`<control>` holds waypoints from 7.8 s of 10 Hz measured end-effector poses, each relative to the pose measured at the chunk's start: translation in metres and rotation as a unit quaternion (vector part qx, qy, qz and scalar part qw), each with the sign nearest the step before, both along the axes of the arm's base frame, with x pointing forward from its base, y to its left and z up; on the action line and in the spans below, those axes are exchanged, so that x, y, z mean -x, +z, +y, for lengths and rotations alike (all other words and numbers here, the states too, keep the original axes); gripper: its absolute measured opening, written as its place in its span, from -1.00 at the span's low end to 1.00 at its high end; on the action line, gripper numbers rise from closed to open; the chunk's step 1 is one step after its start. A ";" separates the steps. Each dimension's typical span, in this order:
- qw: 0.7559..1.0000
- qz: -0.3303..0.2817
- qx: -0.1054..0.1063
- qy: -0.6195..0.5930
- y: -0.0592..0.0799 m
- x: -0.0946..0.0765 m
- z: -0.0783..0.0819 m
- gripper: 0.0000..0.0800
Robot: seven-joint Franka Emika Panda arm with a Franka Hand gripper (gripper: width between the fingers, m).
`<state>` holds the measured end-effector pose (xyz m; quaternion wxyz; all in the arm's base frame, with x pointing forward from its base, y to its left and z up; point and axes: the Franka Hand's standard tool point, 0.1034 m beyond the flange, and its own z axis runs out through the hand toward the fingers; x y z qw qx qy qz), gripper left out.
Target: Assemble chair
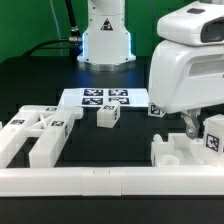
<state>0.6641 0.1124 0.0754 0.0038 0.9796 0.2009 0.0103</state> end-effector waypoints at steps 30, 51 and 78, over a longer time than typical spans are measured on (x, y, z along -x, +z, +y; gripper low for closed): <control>0.895 0.009 0.005 -0.446 0.029 0.040 -0.046 0.62; 0.972 0.019 0.027 -0.232 -0.001 0.140 -0.137 0.62; 0.851 0.431 0.019 -0.299 -0.053 0.185 -0.138 0.62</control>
Offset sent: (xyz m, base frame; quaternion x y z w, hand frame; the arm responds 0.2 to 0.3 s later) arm 0.0000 0.0000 0.0000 0.0000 0.0000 0.0650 0.9979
